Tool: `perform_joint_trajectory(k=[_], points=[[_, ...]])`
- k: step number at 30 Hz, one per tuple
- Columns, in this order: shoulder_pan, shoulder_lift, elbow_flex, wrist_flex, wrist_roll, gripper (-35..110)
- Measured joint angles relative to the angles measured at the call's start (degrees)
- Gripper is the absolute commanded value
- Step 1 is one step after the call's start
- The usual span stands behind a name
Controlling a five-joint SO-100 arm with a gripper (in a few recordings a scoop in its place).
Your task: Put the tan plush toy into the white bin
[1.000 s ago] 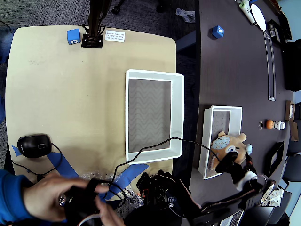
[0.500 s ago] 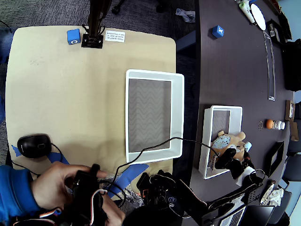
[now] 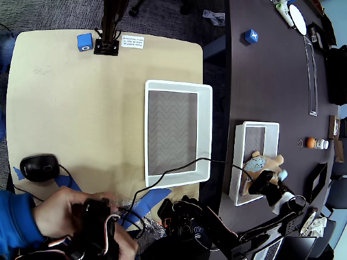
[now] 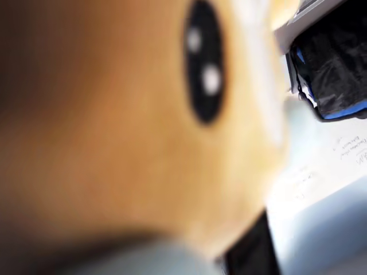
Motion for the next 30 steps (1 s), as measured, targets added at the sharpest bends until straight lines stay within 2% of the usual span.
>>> perform_joint_trajectory(k=[3, 17, 30], points=[[0.00, 0.00, 0.18, -0.09, 0.09, -1], [0.00, 0.44, -0.35, 0.09, 0.18, 0], [0.00, 1.05, -11.16, 8.61, 0.18, 0]])
